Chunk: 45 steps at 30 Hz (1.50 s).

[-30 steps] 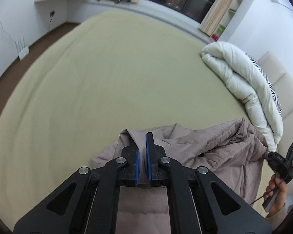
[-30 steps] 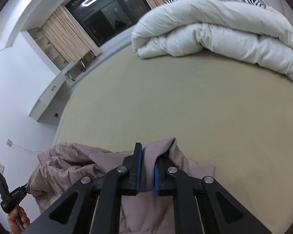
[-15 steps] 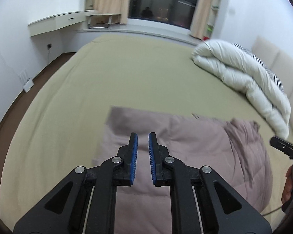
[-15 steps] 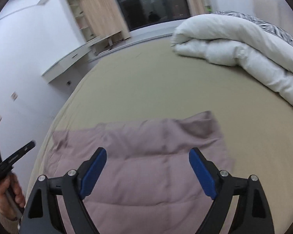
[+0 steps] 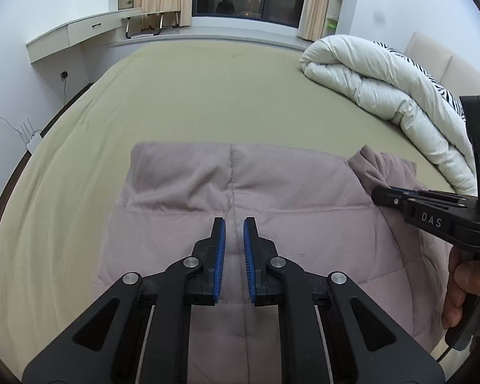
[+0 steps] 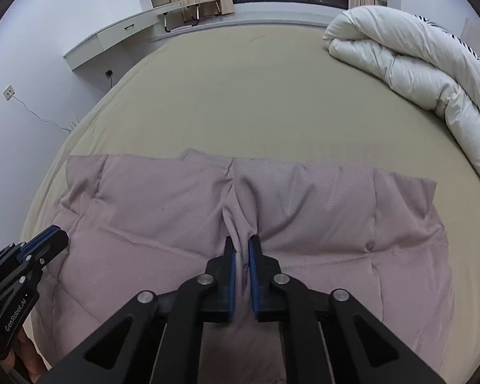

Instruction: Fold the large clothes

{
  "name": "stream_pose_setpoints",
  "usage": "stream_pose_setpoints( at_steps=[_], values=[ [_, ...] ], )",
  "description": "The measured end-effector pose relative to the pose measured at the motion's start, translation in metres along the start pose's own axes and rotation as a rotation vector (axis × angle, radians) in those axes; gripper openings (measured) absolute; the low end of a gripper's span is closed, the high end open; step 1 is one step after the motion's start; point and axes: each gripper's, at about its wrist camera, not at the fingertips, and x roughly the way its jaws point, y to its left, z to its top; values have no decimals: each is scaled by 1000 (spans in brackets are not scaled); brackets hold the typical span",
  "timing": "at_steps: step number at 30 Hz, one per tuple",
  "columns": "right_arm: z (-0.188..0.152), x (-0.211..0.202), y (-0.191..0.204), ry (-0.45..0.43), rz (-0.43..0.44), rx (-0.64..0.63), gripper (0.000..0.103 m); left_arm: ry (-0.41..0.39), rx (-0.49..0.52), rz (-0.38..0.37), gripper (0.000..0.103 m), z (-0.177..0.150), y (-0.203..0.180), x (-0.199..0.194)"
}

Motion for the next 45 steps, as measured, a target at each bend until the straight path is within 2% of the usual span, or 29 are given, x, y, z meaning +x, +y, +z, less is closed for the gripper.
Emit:
stream_pose_setpoints(
  at_steps=[4, 7, 10, 14, 19, 35, 38, 39, 40, 42, 43, 44, 45],
  values=[
    [23, 5, 2, -38, 5, 37, 7, -31, 5, 13, 11, 26, 0, 9],
    [24, 30, 1, 3, -27, 22, 8, 12, 36, 55, 11, 41, -5, 41],
    [15, 55, -5, 16, -46, 39, 12, 70, 49, 93, 11, 37, -7, 80],
    [2, 73, -14, 6, -14, 55, 13, 60, 70, 101, 11, 31, -8, 103],
    [-2, 84, -14, -19, -14, 43, 13, 82, 48, 101, 11, 19, -2, 130],
    [-4, 103, -22, -36, -3, 54, 15, 103, 98, 159, 11, 6, -12, 172],
    [-4, 95, -23, -43, 30, 66, 21, 111, 92, 154, 11, 8, -12, 161],
    [-3, 87, -25, -38, 63, 78, 32, 109, 88, 159, 11, 9, -11, 153],
    [-5, 72, -28, -42, 107, 88, 49, 98, 84, 163, 11, 9, -12, 143],
    [-12, 35, -39, -125, 159, 110, 71, 53, 77, 157, 11, 5, -14, 118],
    [-18, 9, -49, -210, 147, 120, 76, 37, 75, 149, 11, 2, -15, 110],
    [-24, -7, -56, -258, 120, 119, 76, 17, 78, 149, 11, -1, -16, 103],
    [-30, -17, -66, -269, 88, 108, 74, 7, 93, 168, 11, -4, -17, 101]
  ],
)
